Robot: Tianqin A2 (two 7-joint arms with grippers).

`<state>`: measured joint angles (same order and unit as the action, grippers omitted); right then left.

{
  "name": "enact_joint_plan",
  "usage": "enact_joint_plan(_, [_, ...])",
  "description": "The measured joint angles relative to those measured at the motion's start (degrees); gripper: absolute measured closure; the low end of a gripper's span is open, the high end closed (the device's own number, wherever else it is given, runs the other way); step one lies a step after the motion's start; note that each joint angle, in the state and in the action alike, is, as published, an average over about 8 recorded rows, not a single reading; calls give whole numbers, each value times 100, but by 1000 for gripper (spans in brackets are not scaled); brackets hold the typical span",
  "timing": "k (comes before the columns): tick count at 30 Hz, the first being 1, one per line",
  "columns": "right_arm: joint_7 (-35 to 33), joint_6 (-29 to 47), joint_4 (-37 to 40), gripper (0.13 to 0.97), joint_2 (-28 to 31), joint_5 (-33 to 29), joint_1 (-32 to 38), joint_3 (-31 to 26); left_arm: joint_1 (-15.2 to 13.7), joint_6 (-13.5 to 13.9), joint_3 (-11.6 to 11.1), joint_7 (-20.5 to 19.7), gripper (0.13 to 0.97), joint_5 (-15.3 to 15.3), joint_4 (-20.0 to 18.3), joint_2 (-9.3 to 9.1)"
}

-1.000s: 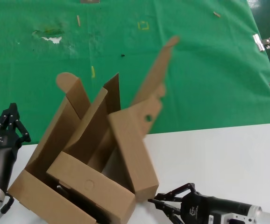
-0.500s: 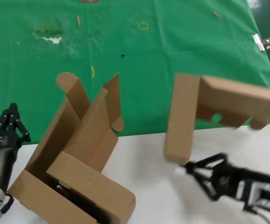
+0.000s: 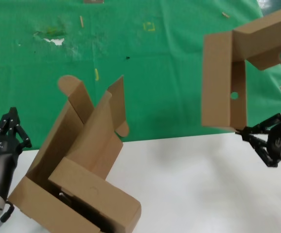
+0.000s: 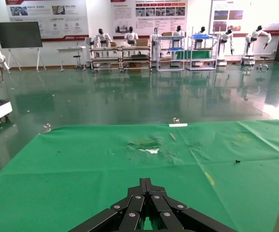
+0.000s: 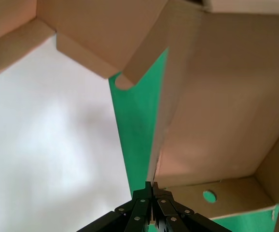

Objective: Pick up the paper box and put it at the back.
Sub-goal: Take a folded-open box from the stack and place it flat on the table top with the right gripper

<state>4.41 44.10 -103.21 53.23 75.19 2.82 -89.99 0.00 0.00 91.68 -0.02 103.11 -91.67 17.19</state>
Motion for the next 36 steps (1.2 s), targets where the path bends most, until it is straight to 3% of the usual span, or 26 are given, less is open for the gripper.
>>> enact_joint_plan(4, [1144,894,-260,957,-39,-1150,655,-295,0,0,0,0,957,0,0,0])
enact_joint_plan(8, [2163,1873,-266,957,-154,-2251,1494,-991,0,0,0,0,957,0,0,0])
enact_joint_plan(13, [2946,3045,-165,958,-561,-3472,2394,-1808,0,0,0,0,957,0,0,0])
enact_joint_plan(20, [3343,4155,190,958,-1367,-4791,3398,-2933,0,0,0,0,957,0,0,0])
enact_joint_plan(27, [3553,4516,819,958,-1899,-5420,4194,-4090,0,0,0,0,957,0,0,0])
enact_joint_plan(36, [3488,4418,1705,958,-2575,-6334,4511,-4563,0,0,0,0,957,0,0,0])
